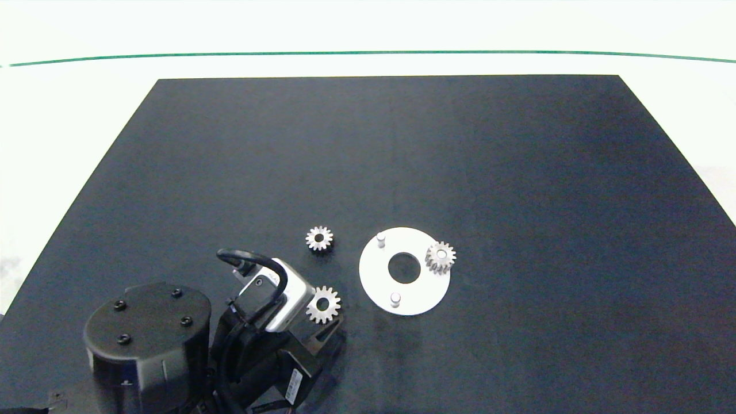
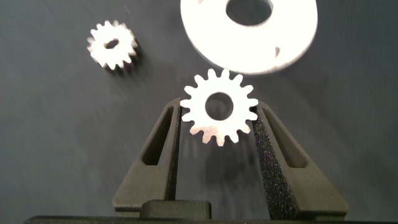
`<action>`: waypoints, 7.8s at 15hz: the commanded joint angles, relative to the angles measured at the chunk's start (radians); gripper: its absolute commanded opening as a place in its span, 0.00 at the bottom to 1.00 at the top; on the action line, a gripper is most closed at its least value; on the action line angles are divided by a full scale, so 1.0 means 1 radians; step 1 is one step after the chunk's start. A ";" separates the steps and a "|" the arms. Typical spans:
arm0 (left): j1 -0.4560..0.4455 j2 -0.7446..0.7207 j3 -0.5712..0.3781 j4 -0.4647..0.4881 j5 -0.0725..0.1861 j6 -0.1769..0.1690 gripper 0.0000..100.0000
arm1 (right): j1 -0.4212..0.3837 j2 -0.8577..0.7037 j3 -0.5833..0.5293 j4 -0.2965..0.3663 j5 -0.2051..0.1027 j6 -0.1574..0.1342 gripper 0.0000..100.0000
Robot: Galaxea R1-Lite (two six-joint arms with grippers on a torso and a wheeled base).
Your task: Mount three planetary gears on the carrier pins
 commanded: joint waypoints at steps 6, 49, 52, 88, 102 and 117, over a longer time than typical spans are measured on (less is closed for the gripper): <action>-0.134 0.042 -0.143 0.128 0.026 0.004 0.10 | 0.008 0.008 -0.017 -0.001 0.016 -0.002 1.00; -0.076 0.260 -0.413 0.273 0.031 0.081 0.10 | -0.001 0.006 -0.082 0.002 0.024 -0.012 1.00; -0.071 0.258 -0.407 0.273 0.031 0.081 0.10 | -0.001 0.006 -0.082 0.002 0.026 -0.011 1.00; 0.282 0.252 -0.533 0.387 -0.077 0.113 1.00 | -0.006 0.009 -0.105 0.000 0.026 -0.012 1.00; 0.302 0.243 -0.502 0.375 -0.100 0.104 0.80 | -0.009 0.014 -0.113 0.000 0.026 -0.012 1.00; 0.302 0.243 -0.502 0.375 -0.100 0.102 0.50 | -0.010 0.015 -0.116 0.002 0.026 -0.014 1.00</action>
